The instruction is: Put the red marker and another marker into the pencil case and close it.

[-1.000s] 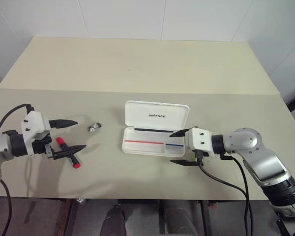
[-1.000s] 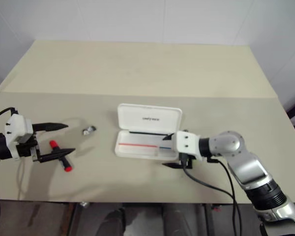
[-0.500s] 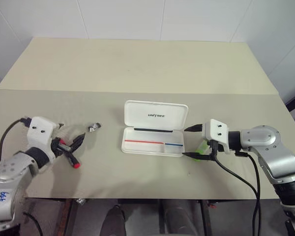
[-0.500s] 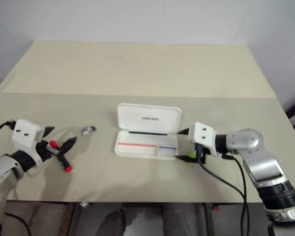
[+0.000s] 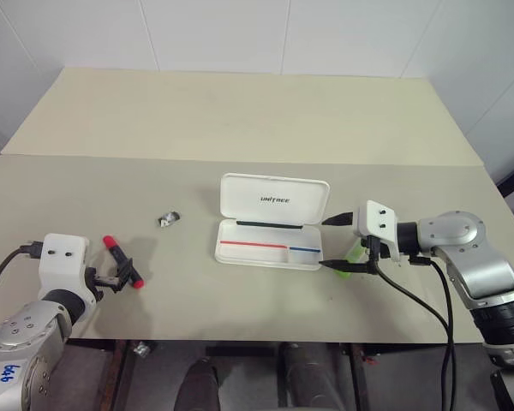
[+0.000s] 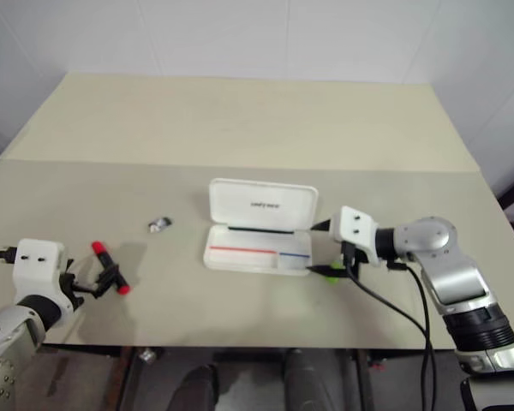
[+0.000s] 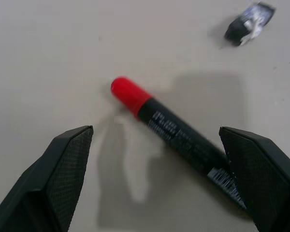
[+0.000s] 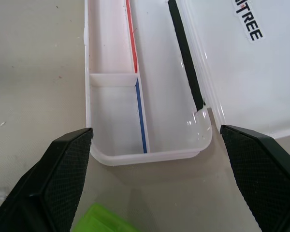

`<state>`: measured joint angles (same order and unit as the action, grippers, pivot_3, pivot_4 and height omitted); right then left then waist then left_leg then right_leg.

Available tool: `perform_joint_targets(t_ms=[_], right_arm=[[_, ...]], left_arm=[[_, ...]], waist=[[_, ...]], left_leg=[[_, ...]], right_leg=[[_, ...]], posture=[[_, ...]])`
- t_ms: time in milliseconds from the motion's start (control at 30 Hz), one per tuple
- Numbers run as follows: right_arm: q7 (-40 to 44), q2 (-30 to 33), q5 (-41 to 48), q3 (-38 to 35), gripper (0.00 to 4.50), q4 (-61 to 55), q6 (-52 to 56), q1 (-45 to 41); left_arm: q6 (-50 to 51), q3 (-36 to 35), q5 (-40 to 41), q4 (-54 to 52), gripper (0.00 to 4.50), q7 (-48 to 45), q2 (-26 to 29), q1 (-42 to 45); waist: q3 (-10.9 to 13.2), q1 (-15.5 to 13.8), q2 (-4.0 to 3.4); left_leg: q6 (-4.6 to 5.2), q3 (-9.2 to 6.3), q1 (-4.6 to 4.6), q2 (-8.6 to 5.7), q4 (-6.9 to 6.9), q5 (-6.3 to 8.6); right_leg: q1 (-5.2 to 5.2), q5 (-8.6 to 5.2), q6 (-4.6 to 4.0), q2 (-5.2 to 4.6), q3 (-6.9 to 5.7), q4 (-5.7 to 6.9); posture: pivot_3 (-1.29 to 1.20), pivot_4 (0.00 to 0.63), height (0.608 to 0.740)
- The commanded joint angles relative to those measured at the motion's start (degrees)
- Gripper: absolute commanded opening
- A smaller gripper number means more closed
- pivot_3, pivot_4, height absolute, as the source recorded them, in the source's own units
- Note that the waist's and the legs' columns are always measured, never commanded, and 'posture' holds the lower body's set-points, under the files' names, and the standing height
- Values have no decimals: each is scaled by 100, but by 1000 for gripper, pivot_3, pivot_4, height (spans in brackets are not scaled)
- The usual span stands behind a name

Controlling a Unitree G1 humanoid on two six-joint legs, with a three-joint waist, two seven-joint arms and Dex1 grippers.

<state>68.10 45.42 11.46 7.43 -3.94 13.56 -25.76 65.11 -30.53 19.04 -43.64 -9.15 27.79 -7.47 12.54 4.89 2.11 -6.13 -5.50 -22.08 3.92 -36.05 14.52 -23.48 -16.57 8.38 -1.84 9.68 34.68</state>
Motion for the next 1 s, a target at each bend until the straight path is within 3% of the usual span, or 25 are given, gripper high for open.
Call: perform_joint_targets(t_ms=[33, 233, 333, 667, 800, 1000], right_arm=[[25, 6, 17, -40, 4459, -43, -93, -98], [-29, 29, 18, -81, 4459, -114, -49, -54], [-66, 45, 17, -108, 4500, -156, -29, -23], [-134, 114, 14, -171, 4500, -161, -31, -2], [-140, 133, 18, -184, 4500, -151, -35, 1], [-140, 204, 82, -272, 4500, -251, -13, 141]], left_arm=[[-136, 1, -174, 234, 4500, 132, -44, 136], [-521, 269, -253, 649, 4500, 169, -166, 349], [-568, 347, -286, 862, 3918, 210, -196, 442], [-906, 452, -277, 1129, 656, 185, -307, 458], [-1069, 504, -217, 1175, 620, 28, -198, 524], [-1264, 419, 253, 1149, 620, -886, 450, 985]], waist=[[0, -3, 0], [0, -3, 0], [0, 2, 0], [-1, 5, 0], [-1, 0, 1], [0, -20, 2]], left_leg=[[0, 0, 1, 0, 2, 0], [-1, 1, 0, 0, 5, 1], [-1, 0, 0, 0, 7, 0], [-1, 1, 1, 0, 5, 0], [-1, 1, 1, 0, 4, 0], [-2, 0, -6, 0, 3, 1]], right_leg=[[0, 0, 0, 0, 0, 0], [-1, 0, 1, 0, 0, -1], [-2, 0, 1, 0, 0, 0], [-2, 2, 4, 0, 1, 1], [-2, 2, 4, 0, 1, 0], [-3, 2, 3, 0, 0, -8]], posture=[[0, 150, 740], [0, 150, 740], [0, 150, 740], [0, 150, 740], [0, 150, 740], [0, 150, 740]])
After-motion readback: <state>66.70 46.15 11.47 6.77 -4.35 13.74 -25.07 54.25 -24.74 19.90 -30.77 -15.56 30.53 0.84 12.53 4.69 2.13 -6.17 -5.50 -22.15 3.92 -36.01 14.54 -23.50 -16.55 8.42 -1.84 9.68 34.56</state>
